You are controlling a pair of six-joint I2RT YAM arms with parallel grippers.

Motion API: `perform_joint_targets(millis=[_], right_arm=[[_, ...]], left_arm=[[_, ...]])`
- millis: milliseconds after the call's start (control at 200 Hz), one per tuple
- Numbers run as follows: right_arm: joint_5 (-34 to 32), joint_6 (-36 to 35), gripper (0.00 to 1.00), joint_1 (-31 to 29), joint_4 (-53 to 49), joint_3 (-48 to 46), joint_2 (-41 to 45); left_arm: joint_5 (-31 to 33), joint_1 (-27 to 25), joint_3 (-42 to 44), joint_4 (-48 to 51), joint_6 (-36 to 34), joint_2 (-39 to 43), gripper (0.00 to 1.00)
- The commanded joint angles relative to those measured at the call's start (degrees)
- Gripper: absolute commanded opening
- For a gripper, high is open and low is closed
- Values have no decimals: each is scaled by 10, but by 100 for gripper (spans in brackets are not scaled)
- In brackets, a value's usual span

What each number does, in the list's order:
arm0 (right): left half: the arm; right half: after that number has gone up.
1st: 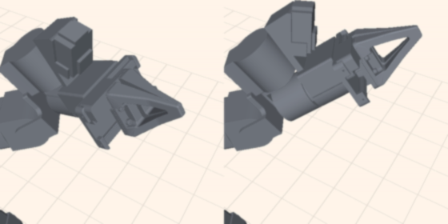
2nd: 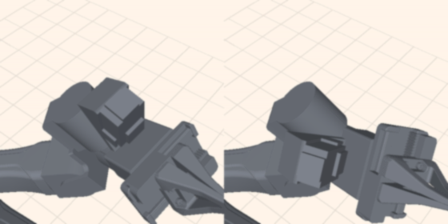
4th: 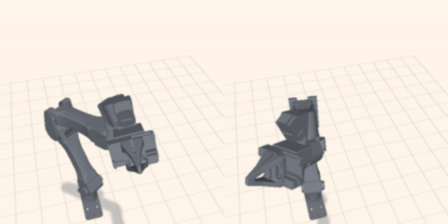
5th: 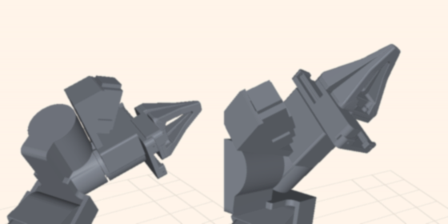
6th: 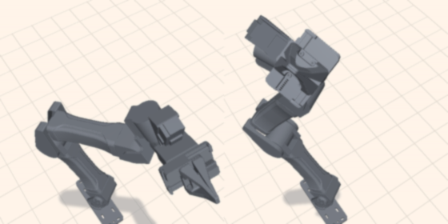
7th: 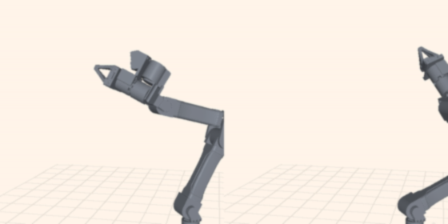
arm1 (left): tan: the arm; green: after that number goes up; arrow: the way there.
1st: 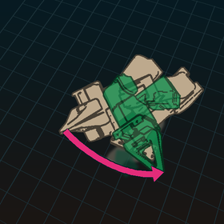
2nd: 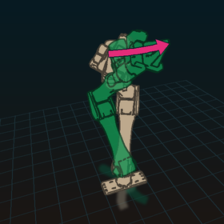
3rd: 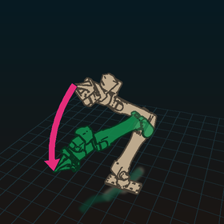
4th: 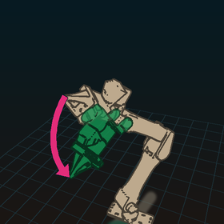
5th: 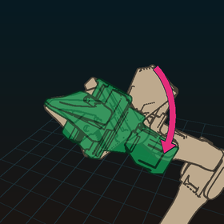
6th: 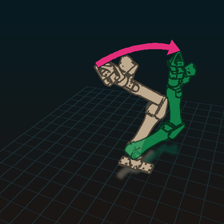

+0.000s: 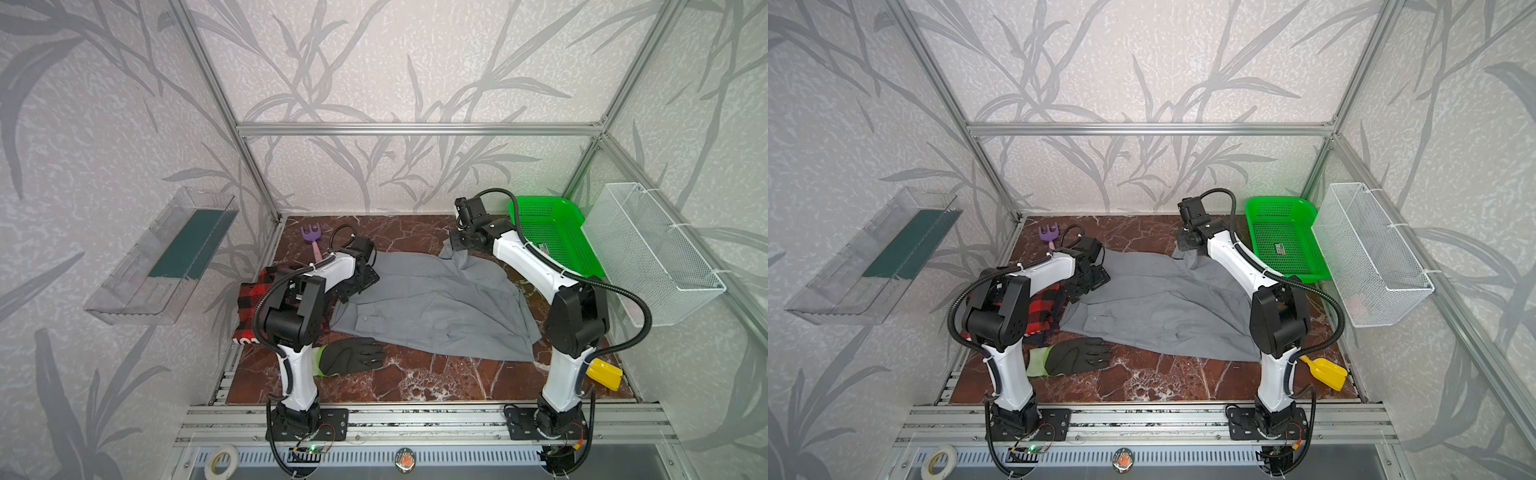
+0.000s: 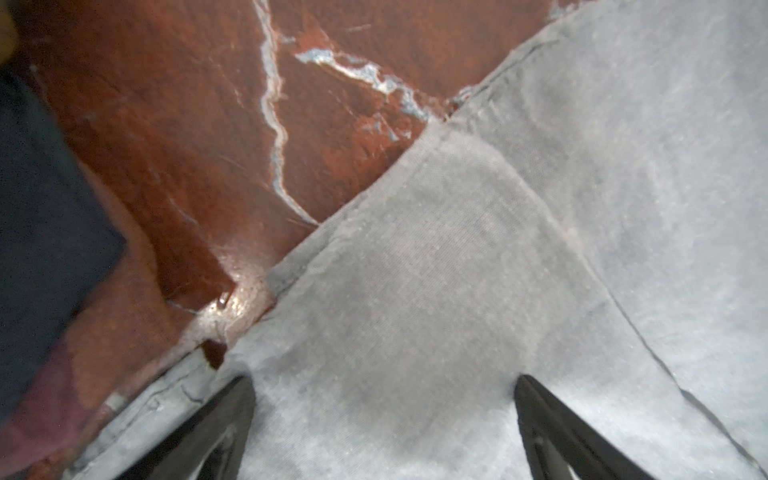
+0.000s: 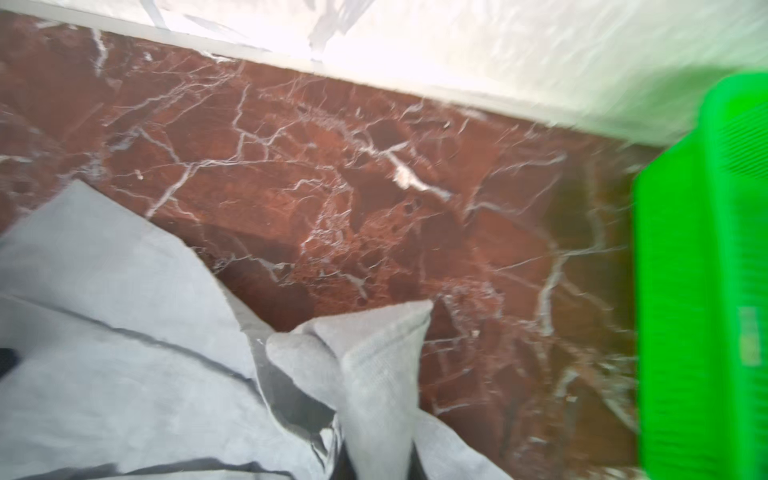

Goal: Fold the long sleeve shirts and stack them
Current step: 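Grasp the grey shirt's far corner near the green basket with the right gripper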

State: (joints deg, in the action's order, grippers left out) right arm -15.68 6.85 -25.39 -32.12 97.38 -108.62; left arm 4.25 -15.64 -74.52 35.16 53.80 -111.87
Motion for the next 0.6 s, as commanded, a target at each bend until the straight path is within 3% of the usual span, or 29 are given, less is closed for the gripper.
perform_joint_targets(millis=[0,200,340,470,600], right_arm=[[-142,-68,0,-4,44,-5,49],[-206,-117,0,-10,133,-15,72],[-227,-147,0,-56,190,-75,95],[-200,-61,0,-114,123,-139,128],[-165,31,8,-150,80,-210,136]], left_arm=[[-14,-3,31,17,18,-45,99],[-11,-6,31,19,18,-48,99],[-9,-8,31,21,17,-50,99],[-11,-7,33,20,18,-52,99],[-7,-7,30,26,19,-49,99]])
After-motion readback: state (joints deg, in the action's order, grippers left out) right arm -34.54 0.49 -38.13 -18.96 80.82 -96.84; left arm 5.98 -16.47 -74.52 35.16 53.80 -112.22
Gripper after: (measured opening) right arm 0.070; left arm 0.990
